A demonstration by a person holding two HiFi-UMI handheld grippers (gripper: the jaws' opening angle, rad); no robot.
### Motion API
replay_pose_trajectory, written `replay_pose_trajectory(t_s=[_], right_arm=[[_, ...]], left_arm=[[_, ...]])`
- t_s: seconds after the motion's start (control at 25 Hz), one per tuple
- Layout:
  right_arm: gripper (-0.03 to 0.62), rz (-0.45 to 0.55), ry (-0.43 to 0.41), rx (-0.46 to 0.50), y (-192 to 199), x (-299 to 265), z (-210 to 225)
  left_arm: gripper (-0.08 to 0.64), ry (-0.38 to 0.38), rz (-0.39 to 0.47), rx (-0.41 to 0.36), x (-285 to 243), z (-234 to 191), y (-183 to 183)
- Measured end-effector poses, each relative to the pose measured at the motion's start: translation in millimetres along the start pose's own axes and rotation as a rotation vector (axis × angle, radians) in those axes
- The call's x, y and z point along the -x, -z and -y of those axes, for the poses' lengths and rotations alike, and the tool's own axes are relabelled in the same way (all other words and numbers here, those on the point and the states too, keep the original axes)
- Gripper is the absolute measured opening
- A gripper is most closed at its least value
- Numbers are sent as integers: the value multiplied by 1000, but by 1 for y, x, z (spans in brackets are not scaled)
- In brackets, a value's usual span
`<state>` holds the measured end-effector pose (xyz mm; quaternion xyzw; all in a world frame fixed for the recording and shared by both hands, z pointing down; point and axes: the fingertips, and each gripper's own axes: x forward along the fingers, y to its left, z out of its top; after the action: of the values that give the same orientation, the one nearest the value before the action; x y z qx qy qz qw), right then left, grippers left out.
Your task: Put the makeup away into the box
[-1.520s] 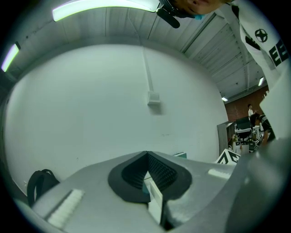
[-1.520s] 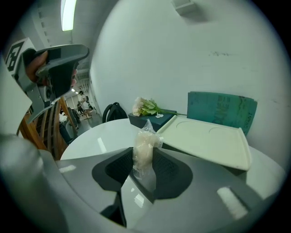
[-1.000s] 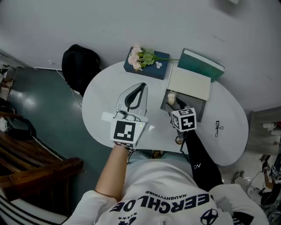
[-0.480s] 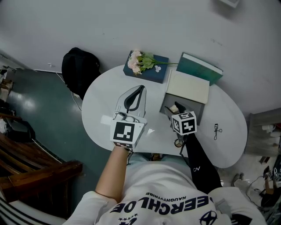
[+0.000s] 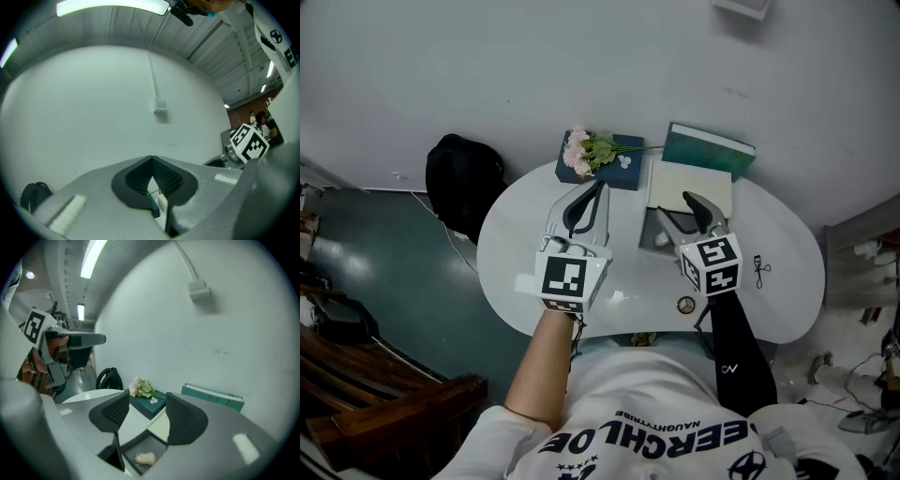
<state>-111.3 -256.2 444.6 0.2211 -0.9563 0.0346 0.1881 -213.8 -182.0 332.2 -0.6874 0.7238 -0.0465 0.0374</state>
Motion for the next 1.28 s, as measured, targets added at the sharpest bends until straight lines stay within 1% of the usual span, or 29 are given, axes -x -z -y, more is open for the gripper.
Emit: replay_pose_trajectory(t_s=[0.12,0.28,0.32,0.4,0.52,0.6,0.76,0.88,1.0,1.08,1.28], right_arm=[[267,117,53,34,-48,21,-4],[258,270,148,56,-104,56,-12],[255,298,165,64,-113,62,-16],[256,320,183,75,-120,69,-27],[256,317,214,65,-117,78,-38],[256,313,250,55,-115,86,-37],[256,295,361,30,-100,115,-28],[256,280,433,1,-84,141,-24],[256,259,505,-12,-68,169,-22],[255,247,555,-26,-56,189,-19],[255,226,646,-47,-34,233,-15]], left_arm=[[2,40,20,-18,3,-3,-15],[2,83,38,-75,10,-5,-31],[2,93,39,-83,13,-6,-32],[2,114,41,-85,20,-7,-34],[2,158,51,-84,29,-3,-38],[2,191,59,-82,33,1,-40],[0,277,82,-70,39,18,-42],[0,318,107,-45,38,33,-43],[0,390,140,0,38,59,-46],[0,448,154,15,38,83,-48],[0,564,153,40,41,132,-44]])
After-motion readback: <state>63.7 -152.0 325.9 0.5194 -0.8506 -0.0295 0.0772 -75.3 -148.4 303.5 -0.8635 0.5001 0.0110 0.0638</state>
